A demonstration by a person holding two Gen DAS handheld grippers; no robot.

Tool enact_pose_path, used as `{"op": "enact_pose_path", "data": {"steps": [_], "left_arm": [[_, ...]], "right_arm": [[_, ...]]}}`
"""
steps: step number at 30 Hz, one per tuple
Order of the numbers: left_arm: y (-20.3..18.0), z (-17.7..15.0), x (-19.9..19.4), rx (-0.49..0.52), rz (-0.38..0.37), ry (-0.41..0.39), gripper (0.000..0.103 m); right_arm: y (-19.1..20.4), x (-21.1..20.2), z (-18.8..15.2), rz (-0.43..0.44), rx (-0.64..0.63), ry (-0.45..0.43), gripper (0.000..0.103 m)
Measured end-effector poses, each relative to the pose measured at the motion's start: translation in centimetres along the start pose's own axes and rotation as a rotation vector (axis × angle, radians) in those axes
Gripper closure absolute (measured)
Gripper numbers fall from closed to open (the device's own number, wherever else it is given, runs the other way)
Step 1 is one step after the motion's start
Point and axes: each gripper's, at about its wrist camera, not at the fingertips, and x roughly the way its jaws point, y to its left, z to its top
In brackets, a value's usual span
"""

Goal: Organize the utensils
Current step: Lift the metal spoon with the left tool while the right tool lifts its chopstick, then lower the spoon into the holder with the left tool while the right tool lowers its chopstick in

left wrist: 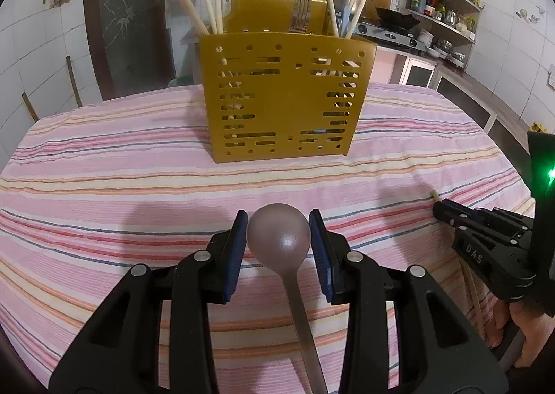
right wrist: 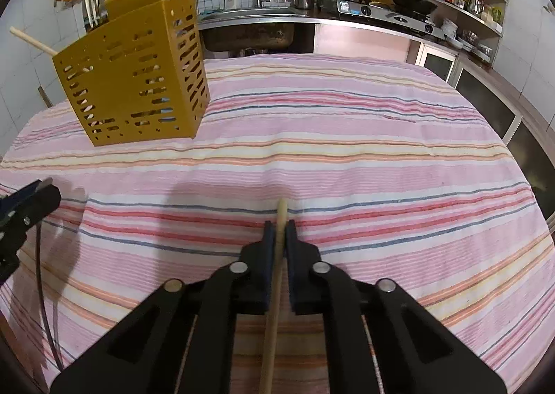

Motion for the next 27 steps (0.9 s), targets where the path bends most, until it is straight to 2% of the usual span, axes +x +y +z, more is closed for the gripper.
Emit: {"op": "enact_pose_path", "data": {"steps": [5, 9, 13, 17, 21, 27], "left_arm": [[-0.1, -0.1, 0.0, 0.003, 0.002, 0.0, 0.068], [0.1, -0.1, -0.1, -0.003, 0.003, -0.006, 0.068], [0.5, 0.1, -0.7, -0.019, 0.0, -0.029, 0.068], [0.7, 0.8, -2.6, -0.018, 0.002, -0.097, 0.068], [1.0, 1.9, -5.0, -0.019, 0.005, -0.177, 0.068], [1.2, 2.8, -7.4, 0.029, 0.035, -0.254, 0.068]], "right_arm": [[-0.4, -0.4, 0.1, 0.01, 0.021, -0.02, 0.096], [-1.2, -2.1, 0.3, 0.041, 0.065, -0.085, 0.097], [-1.9, -4.6, 0.7, 0.075, 0.102, -0.184, 0.097], [-2.0, -7.3, 1.1, 0.108, 0.124, -0.304, 0.097], [-0.5, -10.3, 2.0, 0.098, 0.085, -0.459, 0.097], [0.7, -13.1, 3.1, 0.101, 0.05, -0.597, 0.097]]}}
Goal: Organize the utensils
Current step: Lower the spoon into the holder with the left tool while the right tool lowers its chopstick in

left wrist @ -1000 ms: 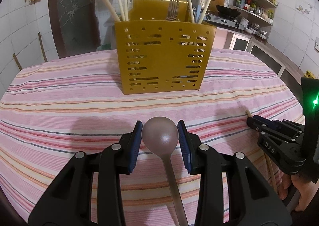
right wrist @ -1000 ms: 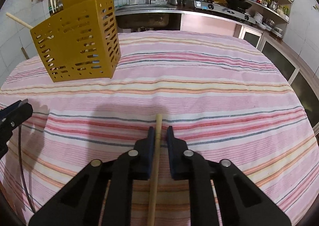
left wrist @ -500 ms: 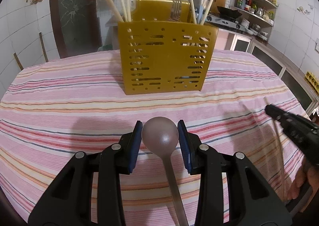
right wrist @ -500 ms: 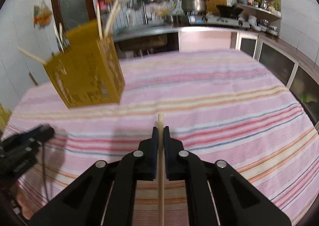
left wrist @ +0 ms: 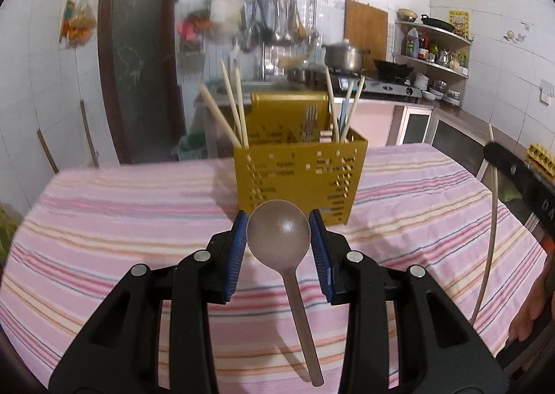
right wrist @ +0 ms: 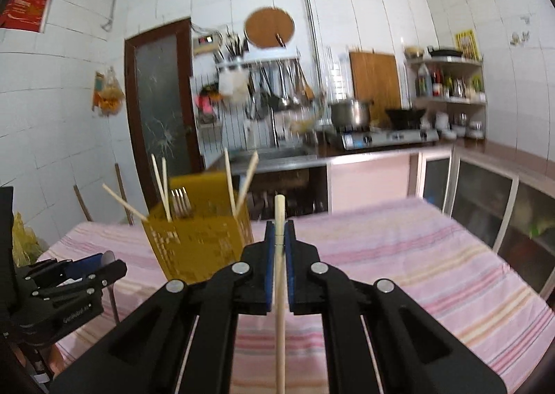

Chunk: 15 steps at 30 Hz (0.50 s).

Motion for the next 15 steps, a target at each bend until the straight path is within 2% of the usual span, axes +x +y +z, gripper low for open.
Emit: {"op": "enact_pose_path", "data": {"steps": [7, 15], "left_arm": [[1.0, 2.6, -2.8, 0.028, 0.003, -0.092, 0.068], [2.6, 10.3, -5.3, 0.035, 0.03, -0.275, 0.068]], "right_arm": [[1.5, -1.2, 2.5, 0.023, -0.017, -0.149, 0.097], [4.4, 0.2, 8.8, 0.066, 0.004, -0.331, 0.097]]}}
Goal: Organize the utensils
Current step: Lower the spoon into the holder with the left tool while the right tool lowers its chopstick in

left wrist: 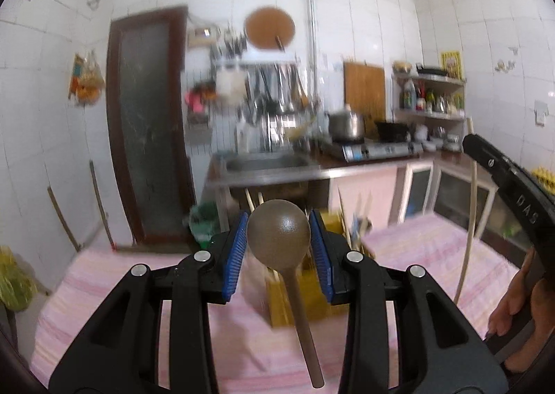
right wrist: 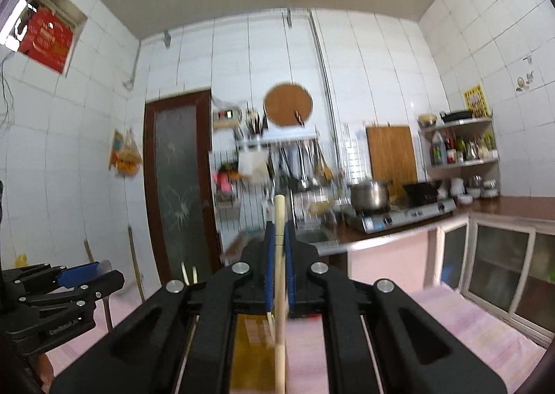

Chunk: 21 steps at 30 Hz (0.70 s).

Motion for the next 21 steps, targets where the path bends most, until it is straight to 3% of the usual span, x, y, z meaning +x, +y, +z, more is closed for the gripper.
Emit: {"op": "enact_pose_path", "data": {"steps": [4, 9, 14, 21], "left_arm": [[0.8, 3.5, 1.6, 0.003, 0.037, -0.098, 0.068], [0.9, 4.8, 5.3, -0.013, 0.055, -0.141, 0.068], [0.3, 3.1, 9.3, -0.007, 0.076, -0.151, 0.068], [0.5, 0.6, 13.1, -0.008, 0.098, -0.131, 0.068]], "right_arm": [[0.6, 3.1, 1.6, 0.013, 0.037, -0.079, 0.097], [0.6, 7.3, 1.9, 0.011, 0.076, -0.107, 0.097], [0.3, 10.7, 0.0, 0.004, 0.085, -0.103, 0.097], [0.1, 12.3, -2.7, -0.007, 0.061, -0.105, 0.097]]}}
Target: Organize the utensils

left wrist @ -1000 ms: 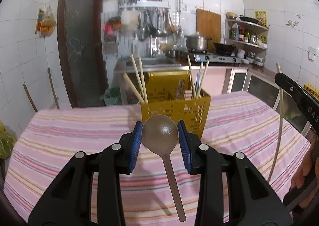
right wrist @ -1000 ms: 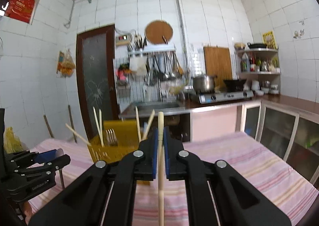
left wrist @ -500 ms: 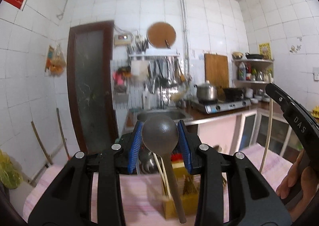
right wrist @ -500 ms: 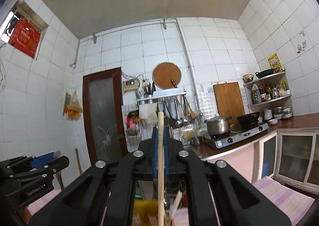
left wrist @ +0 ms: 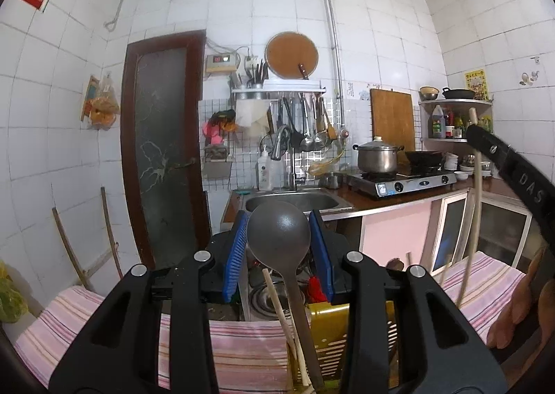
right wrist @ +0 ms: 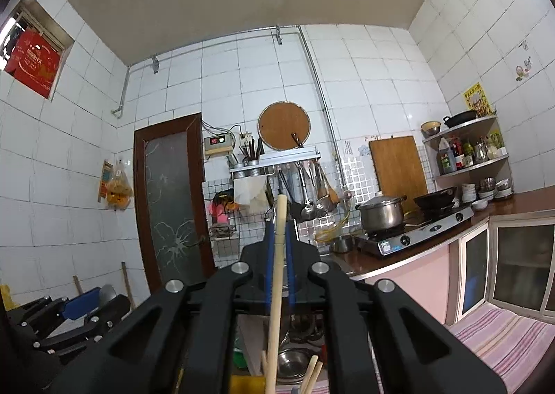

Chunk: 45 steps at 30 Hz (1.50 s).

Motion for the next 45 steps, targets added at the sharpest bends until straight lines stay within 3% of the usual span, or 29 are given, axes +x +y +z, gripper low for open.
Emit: {"op": "enact_pose_path", "data": {"steps": [12, 18, 24, 26, 27, 28, 29, 30, 34, 38, 45], "left_arm": [[0.5, -1.2, 1.0, -0.01, 0.005, 0.01, 0.068], [0.3, -2.5, 1.2, 0.026, 0.003, 0.034, 0.068], [1.1, -3.1, 1.9, -0.003, -0.033, 0.131, 0.067], [1.9, -2.5, 1.1, -0.021, -0.043, 0.159, 0.062], [2.2, -2.2, 0.4, -0.029, -0.042, 0.162, 0.05], [2.6, -1.9, -0.4, -0.037, -0.038, 0.163, 0.035], [3.1, -1.3, -1.8, -0.043, -0.029, 0.158, 0.029], [3.4, -1.0, -3.0, -0.044, -0.022, 0.151, 0.022], [4.8, -0.6, -8.6, -0.055, -0.012, 0.153, 0.005], [5.9, -2.3, -14.0, -0.095, -0.031, 0.172, 0.005], [4.9, -9.1, -23.1, -0.092, -0.011, 0.205, 0.005]], "right_arm": [[0.6, 0.8, 0.5, 0.026, -0.016, -0.034, 0.097], [1.3, 0.6, -1.5, 0.074, -0.096, 0.067, 0.097], [1.4, 0.2, -4.0, 0.093, -0.177, 0.234, 0.096], [1.0, -0.1, -4.0, 0.071, -0.179, 0.28, 0.095], [0.7, -0.2, -3.9, 0.055, -0.179, 0.307, 0.093], [0.3, -0.7, -3.4, 0.034, -0.177, 0.337, 0.076], [-0.1, -1.0, -3.0, 0.019, -0.172, 0.352, 0.048], [-0.4, -1.7, -2.5, 0.0, -0.166, 0.362, 0.04], [-1.5, -6.2, -0.9, -0.04, -0.192, 0.418, 0.033], [-2.4, -13.8, -1.3, -0.051, -0.179, 0.456, 0.008], [-2.8, -23.9, -5.5, -0.064, -0.108, 0.581, 0.005]]}}
